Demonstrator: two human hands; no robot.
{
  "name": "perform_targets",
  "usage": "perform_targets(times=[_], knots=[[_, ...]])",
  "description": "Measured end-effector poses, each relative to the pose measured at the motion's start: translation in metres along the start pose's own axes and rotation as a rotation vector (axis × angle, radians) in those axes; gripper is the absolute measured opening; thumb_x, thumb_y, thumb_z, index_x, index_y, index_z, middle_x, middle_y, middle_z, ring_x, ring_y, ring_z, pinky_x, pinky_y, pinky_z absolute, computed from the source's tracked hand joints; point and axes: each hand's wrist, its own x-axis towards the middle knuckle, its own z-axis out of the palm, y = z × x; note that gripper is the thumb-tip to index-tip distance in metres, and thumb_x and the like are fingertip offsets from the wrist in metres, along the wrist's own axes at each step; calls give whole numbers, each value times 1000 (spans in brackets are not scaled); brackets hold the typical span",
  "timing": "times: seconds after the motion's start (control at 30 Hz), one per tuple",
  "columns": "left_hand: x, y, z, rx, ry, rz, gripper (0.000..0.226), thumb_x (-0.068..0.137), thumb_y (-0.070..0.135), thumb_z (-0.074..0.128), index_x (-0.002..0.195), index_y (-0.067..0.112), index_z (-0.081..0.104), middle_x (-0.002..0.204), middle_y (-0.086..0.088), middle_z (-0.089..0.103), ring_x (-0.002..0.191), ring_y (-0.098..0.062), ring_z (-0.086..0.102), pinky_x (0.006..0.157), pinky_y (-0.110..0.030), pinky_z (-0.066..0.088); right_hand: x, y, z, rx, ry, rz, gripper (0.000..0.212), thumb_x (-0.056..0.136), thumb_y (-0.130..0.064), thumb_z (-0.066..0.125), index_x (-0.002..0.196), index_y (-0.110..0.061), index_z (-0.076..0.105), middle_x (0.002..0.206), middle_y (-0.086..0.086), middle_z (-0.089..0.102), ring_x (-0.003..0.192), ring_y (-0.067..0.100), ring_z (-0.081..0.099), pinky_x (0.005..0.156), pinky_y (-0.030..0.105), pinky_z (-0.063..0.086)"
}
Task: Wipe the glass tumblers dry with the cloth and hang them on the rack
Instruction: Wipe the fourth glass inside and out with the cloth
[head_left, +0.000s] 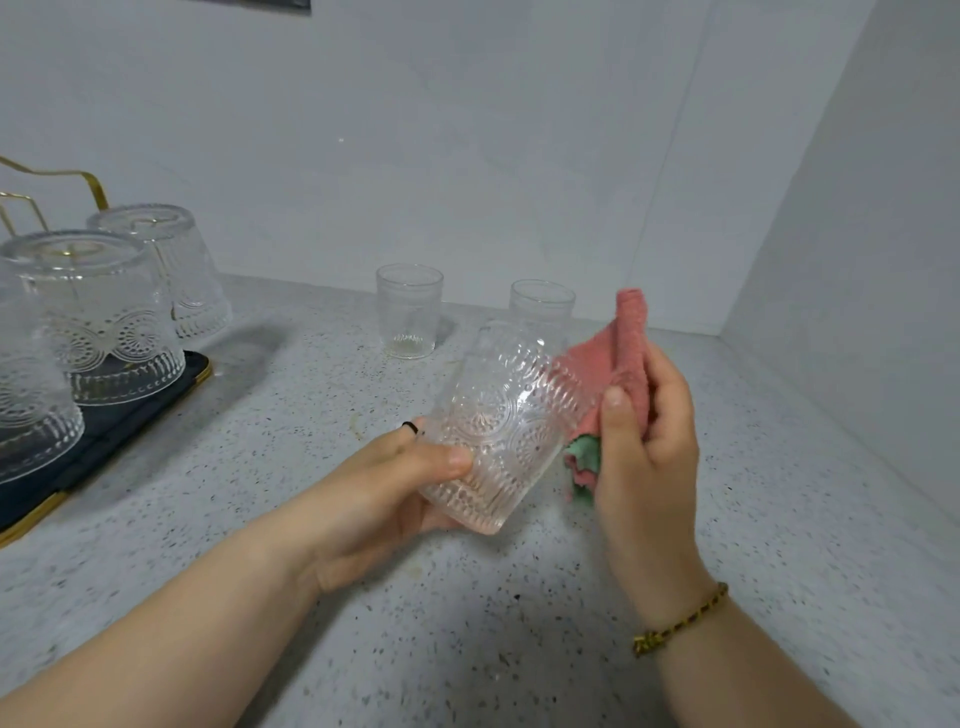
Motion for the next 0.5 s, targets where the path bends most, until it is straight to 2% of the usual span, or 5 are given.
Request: perform_targets(times=[0.07,0.13,0.3,0.4,0.5], knots=[[-1,2,1,67,17,-1,66,33,24,80,96,9,63,83,-3,74,73,-12,70,60,-19,54,5,-5,-4,70,52,11,23,90,-9,44,94,-31,43,69,-9,57,42,-2,50,38,12,41],[-2,3,2,98,46,5,62,39,27,69,99,13,58,80,1,75,72,-10,70,58,-18,53,7,-11,-7,118,47,24,18,88,-8,49,87,-26,42,77,-3,56,42,0,53,37,13,42],[-2,4,-4,150,95,18,73,31,25,73,100,13,55,78,2,74,69,-9,69,55,-17,53,10,-14,-13,10,-182,50,6,82,-21,51,78,-19,55,45,-5,55,29,4,42,28,13,34],[-1,5,-9,173,57,17,91,23,35,85,106,9,56,86,-4,72,73,-13,69,58,-21,54,10,-17,-15,-84,-387,45,32,81,-44,40,66,-24,59,40,-1,51,31,4,42,33,10,33],[0,5,-12,159,13,4,75,29,37,85,96,11,65,84,-6,72,70,-14,69,59,-23,55,6,-16,-17,-246,-593,83,70,84,-62,14,46,-23,58,46,12,38,43,19,41,38,11,37]])
